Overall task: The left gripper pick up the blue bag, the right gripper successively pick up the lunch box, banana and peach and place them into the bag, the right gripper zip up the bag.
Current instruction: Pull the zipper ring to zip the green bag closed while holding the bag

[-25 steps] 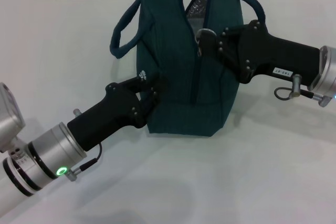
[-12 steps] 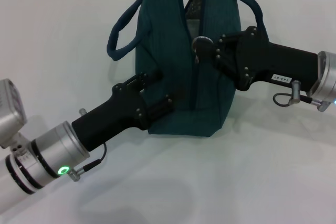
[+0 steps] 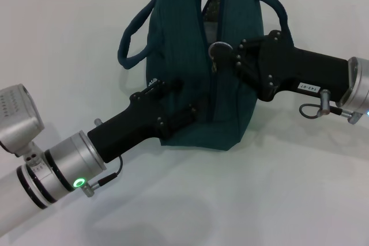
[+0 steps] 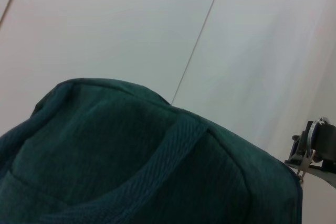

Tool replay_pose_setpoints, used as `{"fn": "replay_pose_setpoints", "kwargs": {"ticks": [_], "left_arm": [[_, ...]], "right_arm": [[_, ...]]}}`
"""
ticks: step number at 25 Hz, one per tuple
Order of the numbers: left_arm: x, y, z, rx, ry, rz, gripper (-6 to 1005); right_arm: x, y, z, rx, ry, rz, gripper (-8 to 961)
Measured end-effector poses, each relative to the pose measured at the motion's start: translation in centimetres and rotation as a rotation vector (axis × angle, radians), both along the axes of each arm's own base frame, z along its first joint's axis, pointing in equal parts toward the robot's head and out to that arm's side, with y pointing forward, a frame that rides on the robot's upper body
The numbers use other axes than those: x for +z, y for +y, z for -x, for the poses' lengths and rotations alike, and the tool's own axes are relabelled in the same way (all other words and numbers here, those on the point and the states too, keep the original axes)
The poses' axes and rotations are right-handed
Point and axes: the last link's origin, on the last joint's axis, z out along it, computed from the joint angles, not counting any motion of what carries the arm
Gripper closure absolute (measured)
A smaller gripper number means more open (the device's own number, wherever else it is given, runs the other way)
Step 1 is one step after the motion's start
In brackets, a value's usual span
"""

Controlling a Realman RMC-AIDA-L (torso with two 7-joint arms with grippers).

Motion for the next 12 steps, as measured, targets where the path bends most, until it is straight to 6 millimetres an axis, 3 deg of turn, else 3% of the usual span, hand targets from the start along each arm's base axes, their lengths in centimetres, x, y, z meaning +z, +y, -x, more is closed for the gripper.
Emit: {"fn": "replay_pose_setpoints", "kwargs": {"ticks": [5, 12], "left_arm": [[0.13, 0.03, 0.07, -0.006, 0.006, -0.010, 233], [0.30, 0.10, 0.19, -0.003, 0.006, -0.018, 455]], "right_arm": [[-0.01, 0.06, -0.05, -0.005, -0.002, -0.002, 945], [-0.06, 0.12, -0.08, -0.008, -0.005, -0.004, 944]]}}
